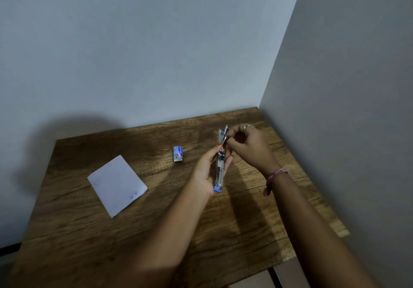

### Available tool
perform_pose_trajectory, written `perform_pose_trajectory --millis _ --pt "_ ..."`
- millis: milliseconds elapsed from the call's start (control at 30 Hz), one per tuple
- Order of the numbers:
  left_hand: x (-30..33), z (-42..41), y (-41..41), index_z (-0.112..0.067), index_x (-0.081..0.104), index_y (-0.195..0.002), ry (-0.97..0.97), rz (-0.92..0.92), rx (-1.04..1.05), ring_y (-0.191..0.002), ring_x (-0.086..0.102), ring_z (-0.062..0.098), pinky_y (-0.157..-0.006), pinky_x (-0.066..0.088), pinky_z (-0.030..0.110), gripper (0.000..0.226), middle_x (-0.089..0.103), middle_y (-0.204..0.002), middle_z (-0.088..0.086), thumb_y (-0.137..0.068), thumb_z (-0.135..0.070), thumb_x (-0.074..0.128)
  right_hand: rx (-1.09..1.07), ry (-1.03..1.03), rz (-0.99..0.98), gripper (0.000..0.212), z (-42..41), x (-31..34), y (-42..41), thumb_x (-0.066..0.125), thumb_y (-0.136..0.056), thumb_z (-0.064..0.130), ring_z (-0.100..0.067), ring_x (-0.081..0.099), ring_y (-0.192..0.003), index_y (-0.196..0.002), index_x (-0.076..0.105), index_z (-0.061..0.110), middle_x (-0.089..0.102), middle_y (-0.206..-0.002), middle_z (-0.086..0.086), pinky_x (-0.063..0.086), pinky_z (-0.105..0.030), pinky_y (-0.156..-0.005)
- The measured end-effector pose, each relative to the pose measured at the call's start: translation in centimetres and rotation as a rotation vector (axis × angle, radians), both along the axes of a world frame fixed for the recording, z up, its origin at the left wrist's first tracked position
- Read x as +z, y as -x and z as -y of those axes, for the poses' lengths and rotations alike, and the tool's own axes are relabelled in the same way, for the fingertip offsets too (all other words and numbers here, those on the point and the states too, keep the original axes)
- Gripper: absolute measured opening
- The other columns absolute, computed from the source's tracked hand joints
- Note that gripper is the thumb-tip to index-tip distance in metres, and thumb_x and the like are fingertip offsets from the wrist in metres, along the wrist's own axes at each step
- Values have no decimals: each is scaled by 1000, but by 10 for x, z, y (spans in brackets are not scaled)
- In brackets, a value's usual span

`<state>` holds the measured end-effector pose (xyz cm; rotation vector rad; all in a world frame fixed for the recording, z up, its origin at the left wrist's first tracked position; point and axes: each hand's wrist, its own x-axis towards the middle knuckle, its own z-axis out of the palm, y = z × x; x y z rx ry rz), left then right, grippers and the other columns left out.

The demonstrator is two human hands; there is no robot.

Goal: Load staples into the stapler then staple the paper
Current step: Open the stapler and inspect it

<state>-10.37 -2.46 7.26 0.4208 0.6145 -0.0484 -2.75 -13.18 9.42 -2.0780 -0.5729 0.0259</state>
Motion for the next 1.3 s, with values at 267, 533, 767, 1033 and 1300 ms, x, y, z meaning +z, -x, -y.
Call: perform_pose_trajectory --millis 267,533,767,1033,1300 --pt "-4 0 1 5 65 -90 14 -17 36 -61 72 19 -51 57 24 14 72 -68 13 -87 -8 62 -3 -67 43 8 1 -9 12 76 -76 15 -11 68 -77 -82 70 14 71 -82 -1 56 -31 -76" --pt "-9 8 2 4 65 -98 22 -33 58 -65 72 18 -55 59 26 16 73 -71 15 -88 -9 62 18 -156 -135 21 3 -15 13 76 -77 6 -4 64 -73 -92 69 20 70 -82 0 53 -15 -70" --pt "-13 6 -2 3 64 -91 82 19 9 -64 72 18 -56 59 25 17 72 -70 14 -86 -13 66 80 -157 -211 17 4 -8 10 69 -82 4 -15 70 -84 -99 73 6 74 -92 -11 57 -22 -71" --pt "-8 11 -9 3 62 -89 47 17 85 -58 71 18 -54 59 25 10 71 -64 13 -87 -6 62 11 -7 14 14 -1 -12 14 70 -83 10 10 61 -76 -95 73 16 73 -89 2 45 -1 -70" --pt "-9 19 -12 3 62 -89 14 -40 122 -57 71 18 -56 60 27 7 71 -64 12 -87 -4 59 -5 64 180 11 4 -18 19 67 -85 10 8 56 -78 -95 71 11 65 -93 7 39 3 -73"
